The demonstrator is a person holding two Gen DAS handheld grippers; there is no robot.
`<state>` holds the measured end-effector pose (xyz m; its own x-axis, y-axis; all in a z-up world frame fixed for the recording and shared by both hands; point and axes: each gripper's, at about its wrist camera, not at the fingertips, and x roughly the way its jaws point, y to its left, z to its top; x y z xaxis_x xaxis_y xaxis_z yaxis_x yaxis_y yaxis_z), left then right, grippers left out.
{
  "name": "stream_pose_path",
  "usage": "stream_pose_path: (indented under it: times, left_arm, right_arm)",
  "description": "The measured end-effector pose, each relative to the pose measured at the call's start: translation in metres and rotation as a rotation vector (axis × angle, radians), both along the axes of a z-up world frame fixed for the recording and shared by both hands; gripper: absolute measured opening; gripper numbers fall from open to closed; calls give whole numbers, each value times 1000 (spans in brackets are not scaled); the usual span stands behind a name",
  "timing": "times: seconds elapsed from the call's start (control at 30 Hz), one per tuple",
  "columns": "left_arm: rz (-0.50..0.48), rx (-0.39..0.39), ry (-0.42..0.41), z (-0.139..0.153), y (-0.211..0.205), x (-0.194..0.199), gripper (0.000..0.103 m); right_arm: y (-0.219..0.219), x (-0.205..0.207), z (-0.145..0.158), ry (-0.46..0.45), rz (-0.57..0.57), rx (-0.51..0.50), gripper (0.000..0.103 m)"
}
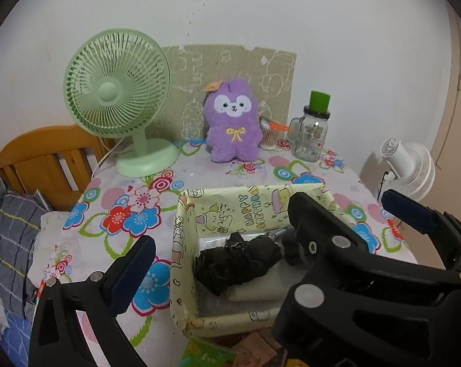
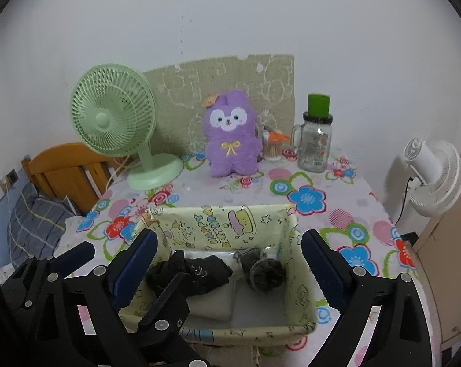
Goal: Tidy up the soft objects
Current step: 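Lift both tools out of the box and move toward the tissue packs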
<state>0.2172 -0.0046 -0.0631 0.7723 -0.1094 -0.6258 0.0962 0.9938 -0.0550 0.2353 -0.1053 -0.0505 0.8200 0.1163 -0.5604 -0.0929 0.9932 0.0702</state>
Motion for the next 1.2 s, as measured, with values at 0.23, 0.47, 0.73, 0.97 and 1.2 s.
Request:
stream_pose_path:
  times: [0.23, 0.47, 0.73, 0.97, 1.2]
  left_arm:
    - [0, 10, -51, 23, -3, -30, 103]
    - [-2, 6, -91, 38, -5, -61, 103]
    - [-13, 2, -126, 46, -10, -96, 103]
    - [-17, -6, -146, 48, -12, -125, 103]
    - [-16, -12, -168, 46, -12, -151, 103]
  right_arm:
    - [-4, -33, 23, -48, -4, 2, 97]
    - [-6, -66, 41, -87, -7, -7, 98]
    - [-10, -105, 52, -119, -10, -18, 98]
    - [-13, -137, 55, -138, -13, -25, 99]
    - [-17, -162, 53, -153, -19, -24, 99]
